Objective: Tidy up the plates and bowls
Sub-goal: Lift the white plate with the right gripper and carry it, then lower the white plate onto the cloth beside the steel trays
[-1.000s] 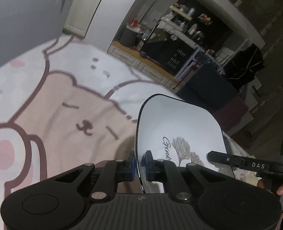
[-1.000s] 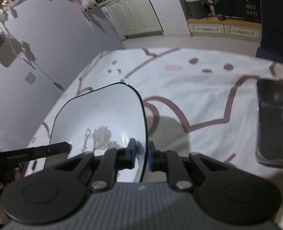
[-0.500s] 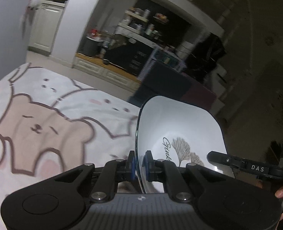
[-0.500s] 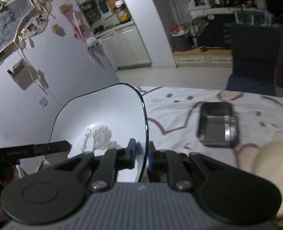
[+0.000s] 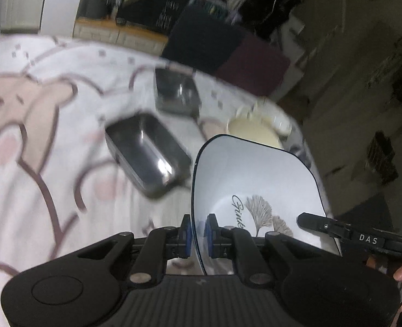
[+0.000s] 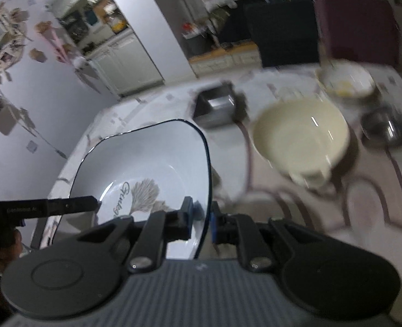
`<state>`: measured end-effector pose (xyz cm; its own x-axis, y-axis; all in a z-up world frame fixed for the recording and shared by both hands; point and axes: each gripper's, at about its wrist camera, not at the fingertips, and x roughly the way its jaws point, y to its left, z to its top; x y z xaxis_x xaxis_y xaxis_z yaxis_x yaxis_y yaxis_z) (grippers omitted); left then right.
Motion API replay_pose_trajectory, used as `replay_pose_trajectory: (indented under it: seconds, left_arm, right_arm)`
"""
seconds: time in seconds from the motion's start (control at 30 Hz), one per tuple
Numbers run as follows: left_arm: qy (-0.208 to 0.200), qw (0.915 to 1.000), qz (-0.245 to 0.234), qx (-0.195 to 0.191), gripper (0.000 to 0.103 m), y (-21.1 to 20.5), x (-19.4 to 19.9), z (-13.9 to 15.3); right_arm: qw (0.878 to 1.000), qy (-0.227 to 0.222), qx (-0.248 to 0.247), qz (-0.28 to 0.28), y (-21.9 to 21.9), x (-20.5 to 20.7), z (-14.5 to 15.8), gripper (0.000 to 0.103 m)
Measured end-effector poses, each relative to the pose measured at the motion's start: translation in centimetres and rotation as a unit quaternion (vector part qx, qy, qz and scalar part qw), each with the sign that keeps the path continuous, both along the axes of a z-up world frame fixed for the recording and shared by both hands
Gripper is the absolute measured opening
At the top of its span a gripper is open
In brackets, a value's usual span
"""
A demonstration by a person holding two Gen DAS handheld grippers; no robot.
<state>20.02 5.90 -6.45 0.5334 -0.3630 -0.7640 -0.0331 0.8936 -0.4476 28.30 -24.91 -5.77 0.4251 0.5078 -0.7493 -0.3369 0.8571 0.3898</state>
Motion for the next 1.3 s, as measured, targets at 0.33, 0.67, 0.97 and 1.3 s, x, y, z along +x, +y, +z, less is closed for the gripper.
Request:
replay_pose_trajectory:
  seconds: [0.33, 0.67, 0.97, 1.3]
  left_arm:
    - [0.084, 0.9965, -0.003, 0.006, 0.015, -2.6, 2.2, -6.2]
    - [0.123, 0.9923, 0.007, 0.015, 0.016, -3.9, 6.2, -8.8]
    - [0.144, 0.989, 0.02, 0.026, 0.018, -3.5, 8.0, -10.0]
    - [0.148, 0.9884, 0.015, 0.028, 0.02, -4.0, 8.2, -10.3]
  right_arm:
    - [0.993, 0.098, -0.051, -0.03, -2.1, -0.5, -5.7, 0.016]
    - [0.985, 0.14, -0.078, -0.066, -1.5, 2.3, -8.3, 0.017]
    - [0.981, 0.16, -0.087, -0.067, -1.4, 4.2, -9.5, 0.017]
    - [0.98, 0.165, -0.089, -0.068, -1.4, 4.6, -10.0, 0.018]
